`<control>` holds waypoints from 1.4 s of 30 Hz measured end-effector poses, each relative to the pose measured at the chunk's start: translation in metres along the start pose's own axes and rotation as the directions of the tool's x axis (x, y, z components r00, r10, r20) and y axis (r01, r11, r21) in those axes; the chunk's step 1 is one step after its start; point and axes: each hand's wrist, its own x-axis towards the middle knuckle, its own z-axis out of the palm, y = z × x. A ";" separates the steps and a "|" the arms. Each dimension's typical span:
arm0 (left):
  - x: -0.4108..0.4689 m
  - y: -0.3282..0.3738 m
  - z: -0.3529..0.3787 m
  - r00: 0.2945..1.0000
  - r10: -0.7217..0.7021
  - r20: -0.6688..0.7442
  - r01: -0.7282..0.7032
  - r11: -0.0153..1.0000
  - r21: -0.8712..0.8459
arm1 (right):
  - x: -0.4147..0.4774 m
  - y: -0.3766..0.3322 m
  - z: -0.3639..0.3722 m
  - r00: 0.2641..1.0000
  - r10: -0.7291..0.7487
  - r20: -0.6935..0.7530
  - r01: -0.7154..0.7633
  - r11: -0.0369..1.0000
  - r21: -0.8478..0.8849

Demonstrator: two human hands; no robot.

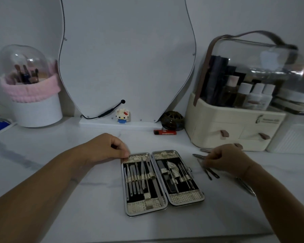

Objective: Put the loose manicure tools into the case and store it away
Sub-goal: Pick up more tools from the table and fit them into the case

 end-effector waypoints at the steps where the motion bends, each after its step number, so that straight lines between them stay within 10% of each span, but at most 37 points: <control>1: -0.001 0.001 0.000 1.000 -0.001 0.000 0.001 1.000 -0.006 | 0.000 -0.001 0.003 1.000 -0.004 -0.009 0.004 1.000 -0.006; 42: -0.002 0.002 0.002 0.999 -0.025 -0.033 0.024 0.999 -0.032 | 0.014 0.002 0.019 0.991 -0.128 0.045 0.132 0.984 -0.116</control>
